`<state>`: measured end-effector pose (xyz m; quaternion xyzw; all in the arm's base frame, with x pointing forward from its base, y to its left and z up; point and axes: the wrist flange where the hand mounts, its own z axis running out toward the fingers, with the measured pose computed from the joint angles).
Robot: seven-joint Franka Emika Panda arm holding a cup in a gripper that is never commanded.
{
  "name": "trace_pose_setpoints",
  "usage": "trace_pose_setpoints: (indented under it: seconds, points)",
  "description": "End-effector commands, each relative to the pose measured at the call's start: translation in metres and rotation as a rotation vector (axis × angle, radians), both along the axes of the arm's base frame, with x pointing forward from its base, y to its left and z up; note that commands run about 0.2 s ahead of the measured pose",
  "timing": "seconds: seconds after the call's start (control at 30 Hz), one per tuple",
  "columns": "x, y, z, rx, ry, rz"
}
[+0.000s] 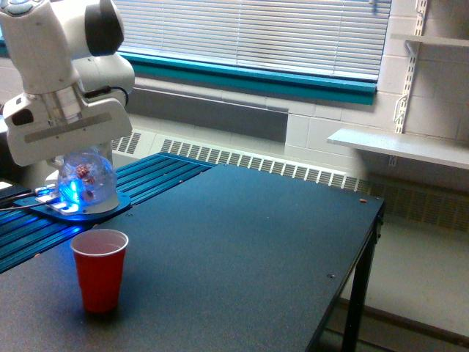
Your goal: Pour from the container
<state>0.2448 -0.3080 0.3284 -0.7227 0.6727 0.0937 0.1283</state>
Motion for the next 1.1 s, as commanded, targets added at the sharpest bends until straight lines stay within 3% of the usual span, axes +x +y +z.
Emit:
trace_pose_setpoints:
  seconds: [0.03, 0.83, 1.1]
  points:
    - [0.025, 0.01, -0.003, -0.003, 0.048, 0.037]
    - [0.035, 0.004, -0.012, 0.034, 0.034, 0.031]
    - [0.044, 0.015, -0.014, 0.005, 0.041, 0.068]
